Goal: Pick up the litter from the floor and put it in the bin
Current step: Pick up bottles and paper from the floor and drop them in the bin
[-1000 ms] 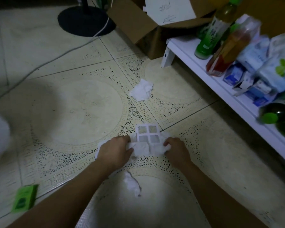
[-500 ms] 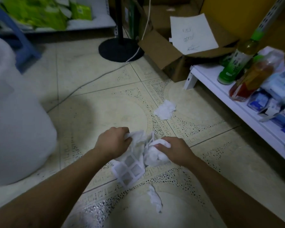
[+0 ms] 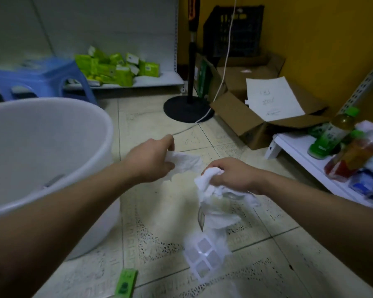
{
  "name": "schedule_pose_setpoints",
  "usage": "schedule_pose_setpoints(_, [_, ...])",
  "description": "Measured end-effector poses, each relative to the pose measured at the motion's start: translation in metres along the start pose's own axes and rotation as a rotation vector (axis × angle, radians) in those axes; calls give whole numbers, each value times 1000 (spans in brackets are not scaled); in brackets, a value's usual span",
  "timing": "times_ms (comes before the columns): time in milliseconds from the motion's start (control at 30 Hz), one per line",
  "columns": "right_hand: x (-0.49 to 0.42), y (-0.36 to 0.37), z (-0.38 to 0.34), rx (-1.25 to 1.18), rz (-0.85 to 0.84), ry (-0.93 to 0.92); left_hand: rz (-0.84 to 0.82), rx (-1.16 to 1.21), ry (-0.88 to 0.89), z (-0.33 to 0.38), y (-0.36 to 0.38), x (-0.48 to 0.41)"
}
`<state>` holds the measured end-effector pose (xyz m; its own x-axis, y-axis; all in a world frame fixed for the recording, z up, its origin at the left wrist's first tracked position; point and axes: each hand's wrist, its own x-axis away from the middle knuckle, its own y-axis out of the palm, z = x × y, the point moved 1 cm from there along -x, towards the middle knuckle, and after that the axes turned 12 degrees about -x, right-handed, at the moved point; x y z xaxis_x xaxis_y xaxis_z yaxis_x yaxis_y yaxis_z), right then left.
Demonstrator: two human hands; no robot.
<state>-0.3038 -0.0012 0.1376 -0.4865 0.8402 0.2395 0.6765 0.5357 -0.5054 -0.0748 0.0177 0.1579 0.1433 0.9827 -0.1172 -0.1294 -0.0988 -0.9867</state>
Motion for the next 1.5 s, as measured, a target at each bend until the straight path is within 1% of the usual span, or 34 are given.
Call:
schedule_pose_setpoints(100, [-18,3,-47,-24,28,-17,68,48,-55,-33,-39,0])
schedule_pose_setpoints(167, [-32,8,-76,-50,30,-23,123,35,-90,-55,-59,4])
schedule_pose_setpoints(233, [-46,16,-100,-100,48,-30,141,15,-140,-76,-71,10])
schedule_pose_setpoints(333, [-65,33,-134,-236,110,-71,153,19,-205,-111,-87,19])
schedule_pose_setpoints(400, [-76,47,-156,-351,168,-127,194,89,-268,-136,-96,26])
schedule_pose_setpoints(467, [-85,65,-177,-467,213,-187,237,89,-343,-160,-101,33])
schedule_pose_setpoints(533, [-91,84,-195,-564,221,-257,222,78,-413,-182,-101,42])
schedule_pose_setpoints(633, [-100,111,-219,-703,206,-357,129,58,-470,-205,-94,57])
schedule_pose_setpoints(667, [-103,120,-226,-710,219,-389,109,44,-485,-212,-92,62])
schedule_pose_setpoints(733, [-112,138,-233,-579,242,-441,72,27,-508,-225,-91,74])
schedule_pose_setpoints(767, [-116,147,-233,-466,214,-445,26,20,-522,-231,-92,79])
schedule_pose_setpoints(833, [-121,159,-222,-210,64,-412,-95,-24,-542,-238,-92,88])
schedule_pose_setpoints(867, [-122,160,-214,-92,-3,-396,-118,-54,-538,-239,-91,90])
schedule_pose_setpoints(900, [-124,158,-208,6,-37,-390,-101,-76,-522,-238,-90,90])
schedule_pose_setpoints(967, [-124,147,-199,115,-28,-375,-14,-92,-463,-226,-89,84])
schedule_pose_setpoints(1033, [-121,133,-192,134,22,-353,76,-104,-382,-206,-91,74])
schedule_pose_setpoints(1100, [-116,117,-184,110,74,-335,127,-82,-284,-182,-92,63])
schedule_pose_setpoints(1167, [-112,94,-171,93,153,-307,122,-39,-175,-153,-88,53])
schedule_pose_setpoints(1267, [-101,53,-139,166,233,-224,74,-41,-6,-108,-71,41])
schedule_pose_setpoints(1367, [-83,22,-97,264,199,-58,8,-111,144,-69,-50,29])
schedule_pose_setpoints(1500, [-53,-11,-32,328,125,136,-40,-156,250,-24,-21,9])
